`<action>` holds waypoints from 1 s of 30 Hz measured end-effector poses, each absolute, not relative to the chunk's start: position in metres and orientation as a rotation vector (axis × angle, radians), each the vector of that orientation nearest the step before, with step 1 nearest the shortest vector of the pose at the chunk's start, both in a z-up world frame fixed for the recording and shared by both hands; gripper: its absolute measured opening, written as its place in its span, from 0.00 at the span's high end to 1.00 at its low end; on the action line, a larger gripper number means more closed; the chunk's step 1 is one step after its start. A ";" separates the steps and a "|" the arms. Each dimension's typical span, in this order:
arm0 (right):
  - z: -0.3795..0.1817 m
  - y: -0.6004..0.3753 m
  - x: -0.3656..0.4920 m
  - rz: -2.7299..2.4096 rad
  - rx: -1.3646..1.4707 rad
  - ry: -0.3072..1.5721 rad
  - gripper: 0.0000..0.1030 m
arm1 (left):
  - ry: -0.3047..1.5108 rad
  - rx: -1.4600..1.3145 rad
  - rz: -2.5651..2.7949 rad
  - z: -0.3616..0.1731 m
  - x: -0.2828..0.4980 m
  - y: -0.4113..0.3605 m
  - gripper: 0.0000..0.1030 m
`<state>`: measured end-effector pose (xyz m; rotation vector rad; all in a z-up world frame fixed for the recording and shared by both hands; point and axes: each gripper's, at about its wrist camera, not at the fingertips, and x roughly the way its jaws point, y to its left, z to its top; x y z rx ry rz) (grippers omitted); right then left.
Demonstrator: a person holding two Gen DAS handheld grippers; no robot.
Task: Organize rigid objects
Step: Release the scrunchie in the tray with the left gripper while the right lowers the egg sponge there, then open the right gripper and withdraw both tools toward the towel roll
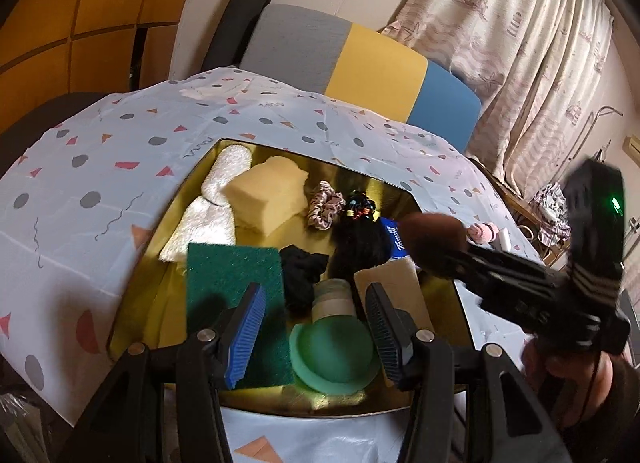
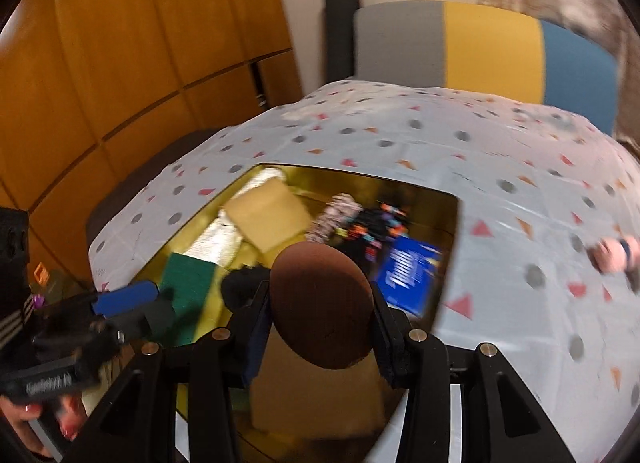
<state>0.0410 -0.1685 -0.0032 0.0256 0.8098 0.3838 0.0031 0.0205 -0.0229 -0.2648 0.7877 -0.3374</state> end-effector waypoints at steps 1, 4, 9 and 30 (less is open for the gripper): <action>-0.004 -0.162 0.046 0.393 0.015 0.819 0.56 | 0.788 -0.271 -0.334 -0.023 0.003 0.023 0.49; -0.009 -0.145 0.066 0.414 -0.002 0.854 0.56 | 0.780 -0.288 -0.322 -0.022 0.001 0.032 0.49; -0.023 -0.120 0.093 0.410 -0.069 0.900 0.56 | 0.777 -0.311 -0.298 -0.023 0.001 0.044 0.49; -0.019 -0.119 0.078 0.325 -0.119 0.890 0.32 | 0.813 -0.323 -0.302 -0.031 -0.001 0.038 0.49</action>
